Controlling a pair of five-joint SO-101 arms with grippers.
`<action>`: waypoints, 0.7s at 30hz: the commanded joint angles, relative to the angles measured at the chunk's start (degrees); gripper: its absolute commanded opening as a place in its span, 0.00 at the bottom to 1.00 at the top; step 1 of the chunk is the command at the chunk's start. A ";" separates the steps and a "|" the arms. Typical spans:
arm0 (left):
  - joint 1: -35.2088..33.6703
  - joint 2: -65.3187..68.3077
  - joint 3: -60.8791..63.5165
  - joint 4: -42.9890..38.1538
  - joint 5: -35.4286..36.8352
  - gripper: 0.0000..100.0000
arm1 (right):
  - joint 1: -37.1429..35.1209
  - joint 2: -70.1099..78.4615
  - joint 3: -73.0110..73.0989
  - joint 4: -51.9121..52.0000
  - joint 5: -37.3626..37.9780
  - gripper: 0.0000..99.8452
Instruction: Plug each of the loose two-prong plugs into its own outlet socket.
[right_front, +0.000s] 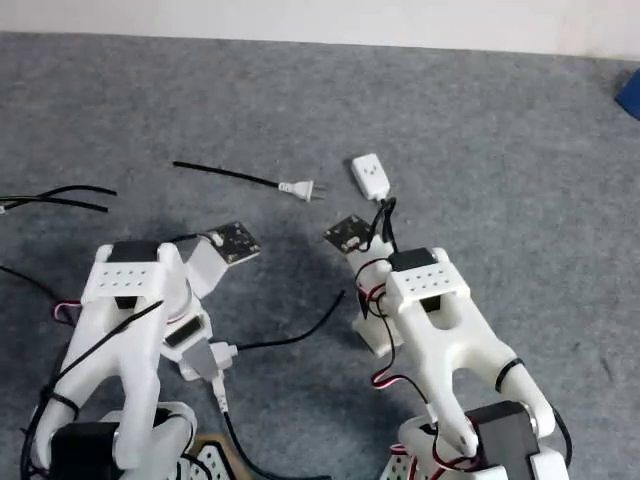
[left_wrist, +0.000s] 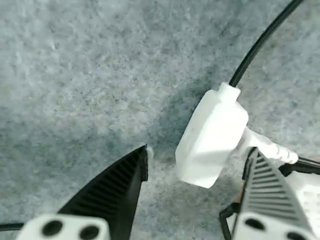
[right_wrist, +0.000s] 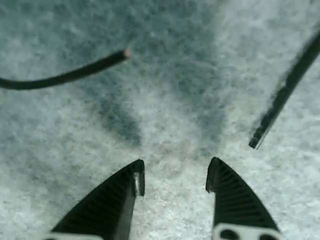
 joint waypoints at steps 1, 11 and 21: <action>0.75 -1.45 -0.13 0.00 0.62 0.30 | 0.57 -1.98 -0.13 -1.71 -0.18 0.20; -6.02 -1.54 -0.13 2.20 -6.77 0.30 | 0.48 -1.63 -0.13 -1.80 -0.09 0.20; -11.56 -1.10 2.77 1.14 -10.11 0.30 | 0.31 -1.89 0.92 -2.95 -0.09 0.20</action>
